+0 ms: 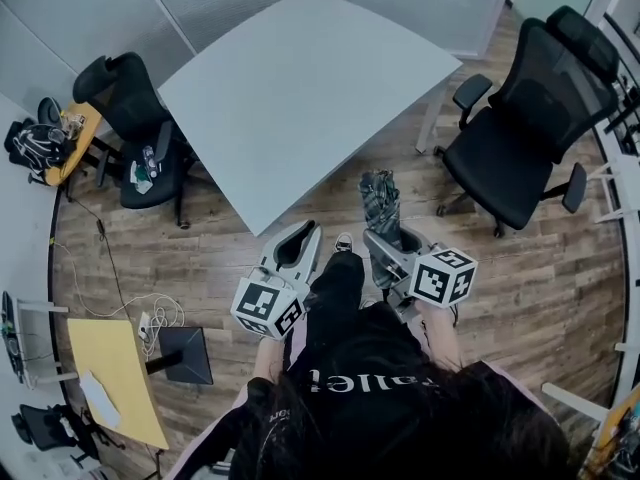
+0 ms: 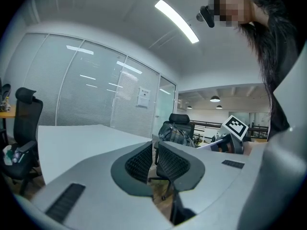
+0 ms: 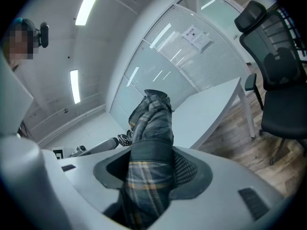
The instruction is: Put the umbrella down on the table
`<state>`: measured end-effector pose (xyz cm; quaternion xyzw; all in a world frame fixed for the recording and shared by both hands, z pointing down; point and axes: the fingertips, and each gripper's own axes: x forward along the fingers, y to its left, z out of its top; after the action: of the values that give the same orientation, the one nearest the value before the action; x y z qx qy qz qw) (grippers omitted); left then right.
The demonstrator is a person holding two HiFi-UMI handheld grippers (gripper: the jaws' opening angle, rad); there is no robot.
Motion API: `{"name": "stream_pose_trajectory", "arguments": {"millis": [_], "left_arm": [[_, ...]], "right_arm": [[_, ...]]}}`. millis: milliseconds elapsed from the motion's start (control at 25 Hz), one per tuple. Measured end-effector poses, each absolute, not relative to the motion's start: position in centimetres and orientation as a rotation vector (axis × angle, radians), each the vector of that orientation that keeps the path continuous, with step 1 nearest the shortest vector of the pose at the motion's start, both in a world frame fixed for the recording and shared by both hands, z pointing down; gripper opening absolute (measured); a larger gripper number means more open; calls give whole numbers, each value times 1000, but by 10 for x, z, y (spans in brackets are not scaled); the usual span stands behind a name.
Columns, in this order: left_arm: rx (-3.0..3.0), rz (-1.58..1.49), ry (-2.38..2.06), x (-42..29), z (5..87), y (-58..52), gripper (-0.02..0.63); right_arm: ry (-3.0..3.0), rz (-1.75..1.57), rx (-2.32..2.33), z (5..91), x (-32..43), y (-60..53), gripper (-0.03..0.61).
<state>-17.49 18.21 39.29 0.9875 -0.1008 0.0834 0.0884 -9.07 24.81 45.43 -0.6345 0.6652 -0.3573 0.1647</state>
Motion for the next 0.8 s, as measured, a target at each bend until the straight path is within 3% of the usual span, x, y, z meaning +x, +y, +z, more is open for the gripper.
{"name": "stream_pose_trajectory", "arguments": {"millis": [800], "left_arm": [[2877, 229, -212, -51, 408, 0, 57]], "right_arm": [[1804, -1149, -1864, 472, 19, 81, 232]]}}
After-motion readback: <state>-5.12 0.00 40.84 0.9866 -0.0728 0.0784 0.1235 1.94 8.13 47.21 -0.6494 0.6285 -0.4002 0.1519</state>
